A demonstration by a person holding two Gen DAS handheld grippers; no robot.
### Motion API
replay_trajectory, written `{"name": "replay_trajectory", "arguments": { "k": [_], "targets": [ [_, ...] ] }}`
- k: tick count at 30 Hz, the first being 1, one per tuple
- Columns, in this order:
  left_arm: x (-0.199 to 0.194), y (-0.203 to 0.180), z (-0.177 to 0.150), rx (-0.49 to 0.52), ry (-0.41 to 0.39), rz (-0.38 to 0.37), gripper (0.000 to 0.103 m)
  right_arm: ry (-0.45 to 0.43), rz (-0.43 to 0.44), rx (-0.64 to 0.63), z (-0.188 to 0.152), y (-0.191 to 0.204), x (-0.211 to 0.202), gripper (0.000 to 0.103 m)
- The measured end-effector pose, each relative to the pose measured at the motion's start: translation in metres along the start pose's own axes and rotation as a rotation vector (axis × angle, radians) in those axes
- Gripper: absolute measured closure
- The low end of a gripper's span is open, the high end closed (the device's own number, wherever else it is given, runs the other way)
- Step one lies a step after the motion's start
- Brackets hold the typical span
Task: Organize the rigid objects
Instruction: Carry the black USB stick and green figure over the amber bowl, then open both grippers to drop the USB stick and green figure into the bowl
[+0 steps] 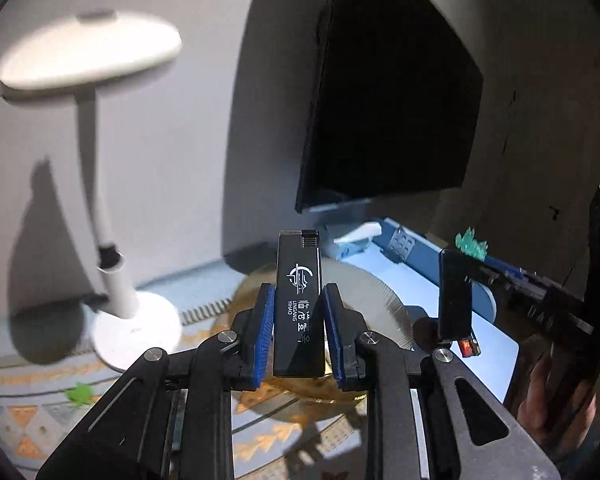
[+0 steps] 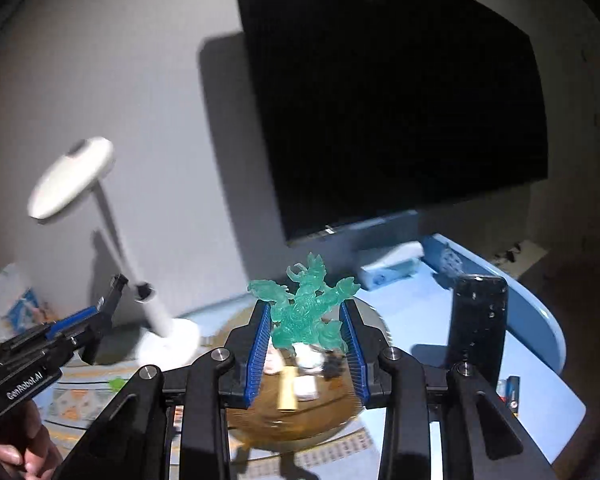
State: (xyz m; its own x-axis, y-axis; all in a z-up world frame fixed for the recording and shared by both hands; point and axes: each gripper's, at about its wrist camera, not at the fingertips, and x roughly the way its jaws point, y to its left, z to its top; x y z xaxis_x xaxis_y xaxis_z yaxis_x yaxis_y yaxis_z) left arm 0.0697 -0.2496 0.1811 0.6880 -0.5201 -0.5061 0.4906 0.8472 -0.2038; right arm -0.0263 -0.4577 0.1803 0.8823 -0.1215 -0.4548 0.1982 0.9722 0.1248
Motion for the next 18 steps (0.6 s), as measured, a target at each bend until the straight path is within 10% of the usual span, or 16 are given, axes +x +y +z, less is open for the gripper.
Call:
{"name": "replay_trajectory", "arguments": {
  "k": [18],
  "targets": [
    [0.140,-0.004,-0.074,-0.014,0.295,0.051,0.082,0.343,-0.041,0.043,-0.073,-0.028,0.116,0.069]
  ]
}}
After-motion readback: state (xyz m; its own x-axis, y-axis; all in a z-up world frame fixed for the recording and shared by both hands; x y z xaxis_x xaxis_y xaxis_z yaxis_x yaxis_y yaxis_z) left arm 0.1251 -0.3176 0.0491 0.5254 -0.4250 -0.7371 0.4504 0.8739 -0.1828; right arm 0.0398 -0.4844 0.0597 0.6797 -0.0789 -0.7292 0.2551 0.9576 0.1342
